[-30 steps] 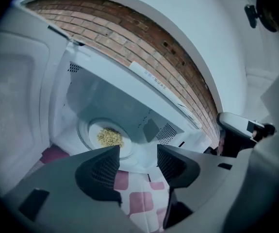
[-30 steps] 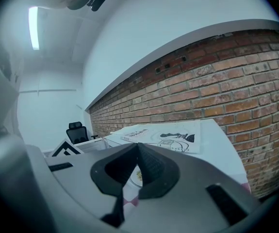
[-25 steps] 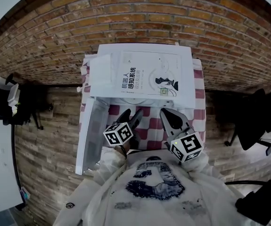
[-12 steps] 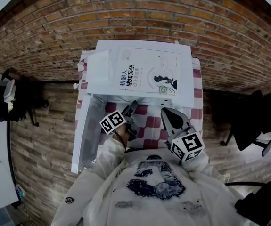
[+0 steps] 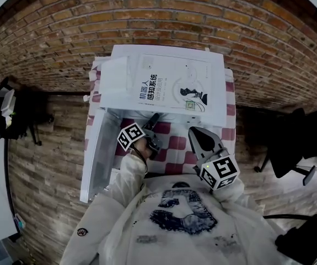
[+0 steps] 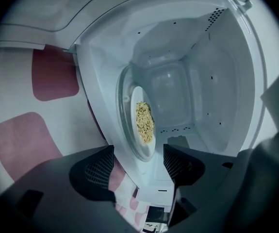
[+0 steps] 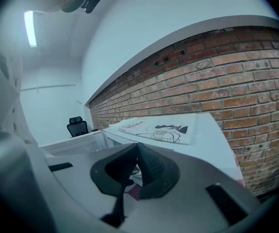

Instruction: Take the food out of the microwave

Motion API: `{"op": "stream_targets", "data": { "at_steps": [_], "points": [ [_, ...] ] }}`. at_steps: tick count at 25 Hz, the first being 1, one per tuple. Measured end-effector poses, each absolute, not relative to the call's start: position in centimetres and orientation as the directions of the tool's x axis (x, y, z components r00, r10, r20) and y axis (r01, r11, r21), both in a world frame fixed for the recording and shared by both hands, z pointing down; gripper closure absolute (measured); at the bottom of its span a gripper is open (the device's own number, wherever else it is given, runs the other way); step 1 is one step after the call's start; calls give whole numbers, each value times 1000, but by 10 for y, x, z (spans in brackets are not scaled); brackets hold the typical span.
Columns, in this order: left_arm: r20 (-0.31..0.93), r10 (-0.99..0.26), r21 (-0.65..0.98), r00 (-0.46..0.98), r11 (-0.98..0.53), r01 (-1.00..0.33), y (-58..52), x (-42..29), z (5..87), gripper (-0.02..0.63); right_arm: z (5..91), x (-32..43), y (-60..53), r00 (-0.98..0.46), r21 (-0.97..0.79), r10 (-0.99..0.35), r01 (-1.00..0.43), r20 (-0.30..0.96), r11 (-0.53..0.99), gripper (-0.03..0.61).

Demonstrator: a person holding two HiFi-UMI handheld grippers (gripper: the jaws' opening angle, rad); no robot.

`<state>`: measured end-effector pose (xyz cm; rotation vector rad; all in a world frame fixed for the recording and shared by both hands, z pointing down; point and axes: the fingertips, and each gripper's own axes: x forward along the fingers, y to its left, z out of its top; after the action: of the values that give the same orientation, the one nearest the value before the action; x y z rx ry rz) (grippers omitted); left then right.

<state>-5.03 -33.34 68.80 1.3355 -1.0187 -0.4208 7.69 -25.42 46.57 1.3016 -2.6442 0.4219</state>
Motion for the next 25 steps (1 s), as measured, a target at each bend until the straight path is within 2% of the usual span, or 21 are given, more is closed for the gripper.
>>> {"op": "stream_targets", "data": {
  "at_steps": [12, 25],
  "points": [
    [457, -723, 887, 519, 326, -327, -337, -50, 708, 298, 468, 79, -258, -609, -179, -743, -793, 278, 583, 565],
    [491, -700, 871, 518, 376, -318, -338, -48, 716, 298, 470, 85, -260, -595, -192, -751, -803, 285, 564, 565]
  ]
}}
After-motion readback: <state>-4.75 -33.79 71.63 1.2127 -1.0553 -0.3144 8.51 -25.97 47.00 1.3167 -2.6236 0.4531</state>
